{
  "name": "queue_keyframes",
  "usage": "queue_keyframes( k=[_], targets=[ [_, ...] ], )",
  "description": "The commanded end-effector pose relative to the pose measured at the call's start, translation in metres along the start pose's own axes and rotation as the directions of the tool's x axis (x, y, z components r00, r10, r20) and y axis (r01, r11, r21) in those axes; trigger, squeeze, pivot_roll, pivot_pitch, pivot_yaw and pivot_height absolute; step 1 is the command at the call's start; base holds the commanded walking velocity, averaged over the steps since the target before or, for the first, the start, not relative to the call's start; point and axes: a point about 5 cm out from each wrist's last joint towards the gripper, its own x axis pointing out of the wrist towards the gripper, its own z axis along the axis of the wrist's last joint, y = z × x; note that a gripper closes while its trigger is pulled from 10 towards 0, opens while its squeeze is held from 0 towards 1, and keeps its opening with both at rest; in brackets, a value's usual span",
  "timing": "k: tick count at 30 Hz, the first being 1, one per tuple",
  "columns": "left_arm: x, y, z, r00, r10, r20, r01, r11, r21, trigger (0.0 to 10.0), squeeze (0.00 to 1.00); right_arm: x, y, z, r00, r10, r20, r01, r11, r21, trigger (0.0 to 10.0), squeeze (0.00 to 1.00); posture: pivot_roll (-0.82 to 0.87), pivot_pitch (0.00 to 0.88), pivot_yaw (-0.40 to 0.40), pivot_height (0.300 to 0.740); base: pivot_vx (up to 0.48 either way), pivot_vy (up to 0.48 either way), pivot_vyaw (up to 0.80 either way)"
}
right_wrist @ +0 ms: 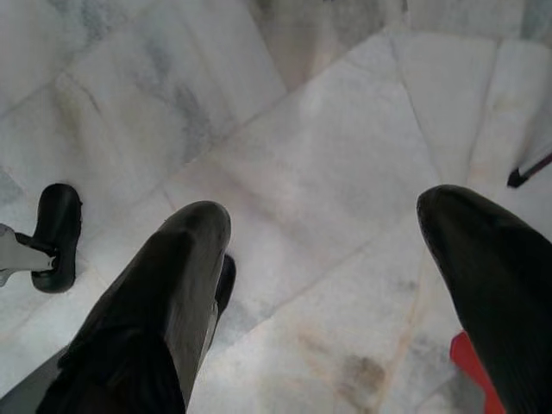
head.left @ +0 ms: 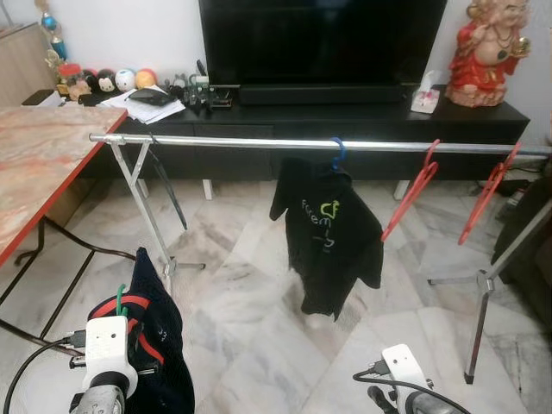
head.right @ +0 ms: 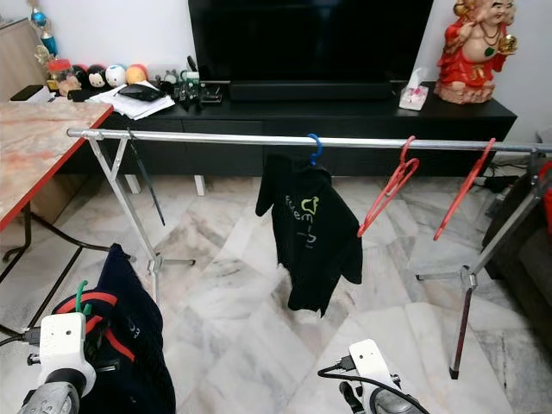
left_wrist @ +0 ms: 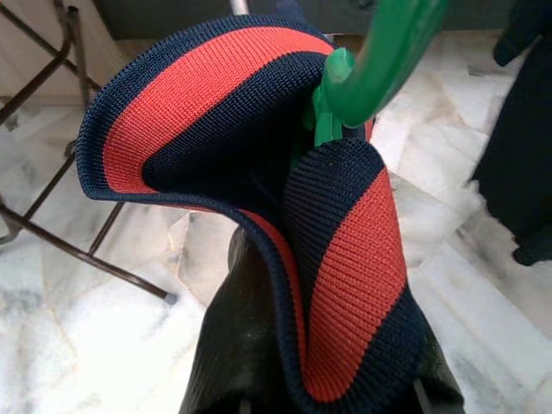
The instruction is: Hang hanger
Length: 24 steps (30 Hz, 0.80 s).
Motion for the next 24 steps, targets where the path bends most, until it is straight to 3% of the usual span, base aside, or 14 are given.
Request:
queue_keyframes(
  k=[1,21,24],
  targets=[
    [0.0016,-0.003,0.0083,0.999,-0.013,0.033,0.013,1.0,0.007,10.0,0.0,-0.0007,-0.0031,-0.0009,1.0,-0.004,-0.002,0.004,1.0,0.008,10.0,0.0,-0.1,0.0,0.01,0.74,0.0,-0.304,0.0],
    [-0.0007,-0.0029,0.0061,1.0,-0.005,0.028,0.004,1.0,0.022,10.0,0.0,-0.0008,-0.004,-0.0005,1.0,-0.001,-0.004,0.001,1.0,0.005,10.0,0.0,-0.1,0.0,0.001,0.74,0.0,-0.352,0.0],
    [-0.0013,-0.0023,0.005,1.0,-0.003,0.024,0.002,1.0,0.028,10.0,0.0,-0.0008,-0.0039,-0.0006,1.0,-0.001,-0.005,0.001,1.0,0.006,10.0,0.0,-0.1,0.0,0.001,0.74,0.0,0.0,0.0]
  ],
)
